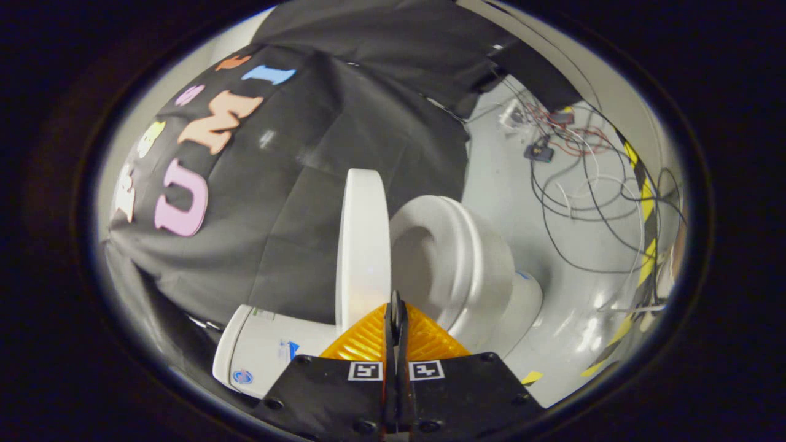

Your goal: Open the toilet lid.

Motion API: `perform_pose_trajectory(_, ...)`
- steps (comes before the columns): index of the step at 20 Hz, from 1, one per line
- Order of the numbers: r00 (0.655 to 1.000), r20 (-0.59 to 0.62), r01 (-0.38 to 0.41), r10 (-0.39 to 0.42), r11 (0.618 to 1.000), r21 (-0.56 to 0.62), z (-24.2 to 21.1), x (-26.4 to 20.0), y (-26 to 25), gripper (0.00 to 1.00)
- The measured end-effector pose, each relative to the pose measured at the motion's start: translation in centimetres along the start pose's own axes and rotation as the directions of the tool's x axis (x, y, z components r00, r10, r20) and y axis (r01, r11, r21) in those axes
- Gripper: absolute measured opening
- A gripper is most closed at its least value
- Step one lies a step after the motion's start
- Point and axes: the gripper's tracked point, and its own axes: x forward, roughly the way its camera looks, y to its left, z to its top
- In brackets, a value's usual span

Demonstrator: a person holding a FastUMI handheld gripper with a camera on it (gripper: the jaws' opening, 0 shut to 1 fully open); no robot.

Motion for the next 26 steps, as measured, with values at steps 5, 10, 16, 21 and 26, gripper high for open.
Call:
perform_pose_trajectory(5,0.996,0.0,-0.084,0.085,0.983,-0.162,0.2,-2.0,6.4,0.02)
perform_pose_trajectory(10,0.993,-0.047,-0.117,0.108,0.936,-0.332,-0.6,-3.0,10.2,0.02)
perform_pose_trajectory(16,0.978,-0.099,-0.209,0.184,0.843,-0.496,-2.3,-3.9,14.6,0.02)
perform_pose_trajectory(21,0.957,-0.146,-0.289,0.251,0.767,-0.573,-4.2,-4.4,18.0,0.03)
perform_pose_trajectory(26,0.928,-0.197,-0.368,0.315,0.702,-0.61,-6.7,-4.8,21.5,0.03)
